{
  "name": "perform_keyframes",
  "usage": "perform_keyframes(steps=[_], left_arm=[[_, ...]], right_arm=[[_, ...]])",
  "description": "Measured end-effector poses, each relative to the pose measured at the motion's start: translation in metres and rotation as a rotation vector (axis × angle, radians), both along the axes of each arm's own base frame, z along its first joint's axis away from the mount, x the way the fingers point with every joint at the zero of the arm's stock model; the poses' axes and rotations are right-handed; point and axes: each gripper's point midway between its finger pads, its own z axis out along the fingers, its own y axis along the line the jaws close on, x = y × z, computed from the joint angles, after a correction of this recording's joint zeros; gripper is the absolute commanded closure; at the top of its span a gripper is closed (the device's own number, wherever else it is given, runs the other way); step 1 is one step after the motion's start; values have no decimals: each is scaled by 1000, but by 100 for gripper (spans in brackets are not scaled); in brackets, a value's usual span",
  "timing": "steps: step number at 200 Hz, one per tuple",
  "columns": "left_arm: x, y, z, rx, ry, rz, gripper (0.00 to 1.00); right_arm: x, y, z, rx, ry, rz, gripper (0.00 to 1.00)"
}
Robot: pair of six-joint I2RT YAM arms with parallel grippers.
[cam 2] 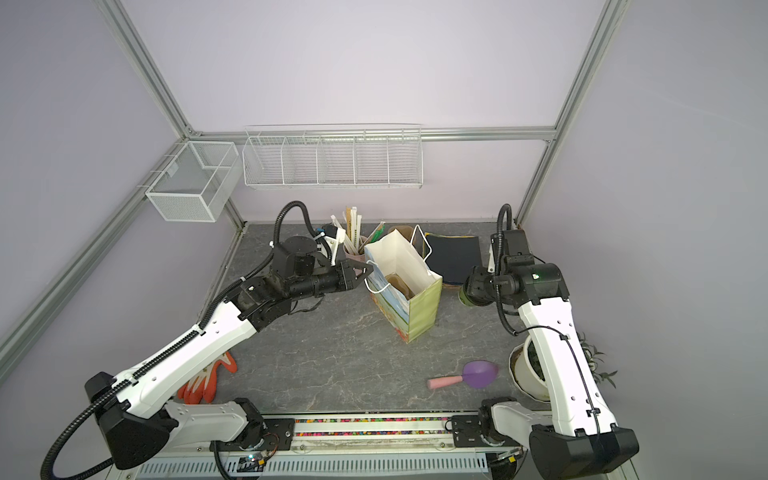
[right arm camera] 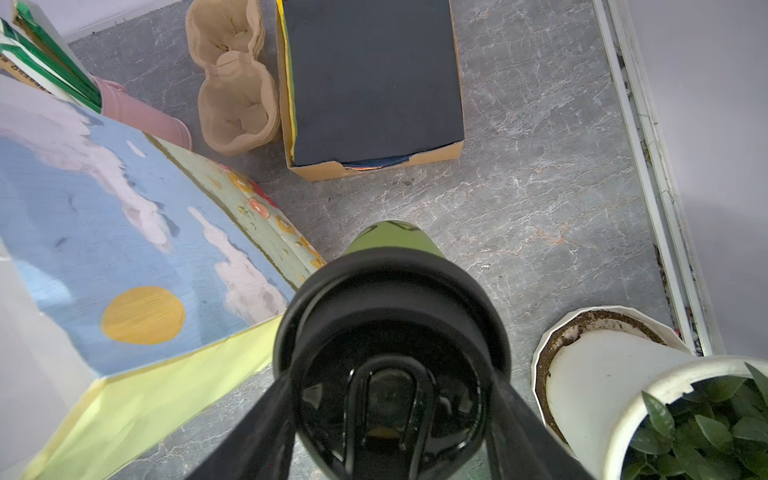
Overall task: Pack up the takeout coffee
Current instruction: 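Carry the green cup toward the bag while left gripper draws back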
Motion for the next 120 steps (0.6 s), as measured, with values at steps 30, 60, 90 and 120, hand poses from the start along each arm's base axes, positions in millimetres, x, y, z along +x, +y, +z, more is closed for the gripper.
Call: perform_keyframes(steps=[30,60,90,120], left_arm=[[4,-1,-3,28,-11,3,100],[13,7,0,45,-31,18,100],[31,23,4,68,-64,49,100],[43,27,5,84,-83,52,100]], right_arm=[[-2,0,11,1,-19,3,36],[-7,4,32,12,-68,25,36],[-14,15,57,20,-116,79,36],[-23,29,75,25,-147,145,36]])
